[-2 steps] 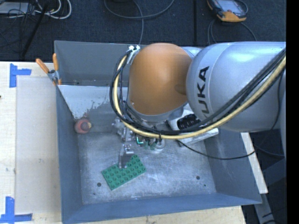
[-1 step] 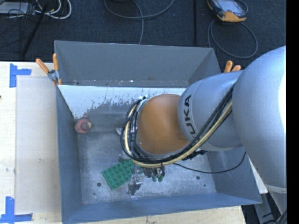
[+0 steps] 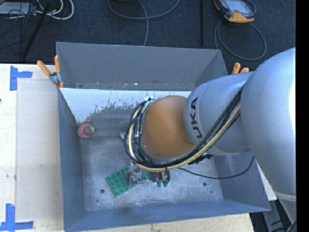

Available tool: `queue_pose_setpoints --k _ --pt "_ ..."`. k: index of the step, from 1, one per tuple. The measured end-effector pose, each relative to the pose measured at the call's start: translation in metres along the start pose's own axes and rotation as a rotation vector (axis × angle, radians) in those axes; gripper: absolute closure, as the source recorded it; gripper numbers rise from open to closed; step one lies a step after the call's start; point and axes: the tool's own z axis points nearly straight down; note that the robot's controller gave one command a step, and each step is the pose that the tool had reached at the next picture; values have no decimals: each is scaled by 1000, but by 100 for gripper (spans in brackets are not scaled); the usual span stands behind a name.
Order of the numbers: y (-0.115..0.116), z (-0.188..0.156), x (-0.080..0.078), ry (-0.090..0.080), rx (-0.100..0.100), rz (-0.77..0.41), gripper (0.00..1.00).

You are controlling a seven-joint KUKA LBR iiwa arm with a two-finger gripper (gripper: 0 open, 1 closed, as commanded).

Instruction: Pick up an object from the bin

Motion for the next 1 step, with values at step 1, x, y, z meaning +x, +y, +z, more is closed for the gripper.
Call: queue_pose_setpoints --k 1 --pt "0 0 0 0 0 0 0"
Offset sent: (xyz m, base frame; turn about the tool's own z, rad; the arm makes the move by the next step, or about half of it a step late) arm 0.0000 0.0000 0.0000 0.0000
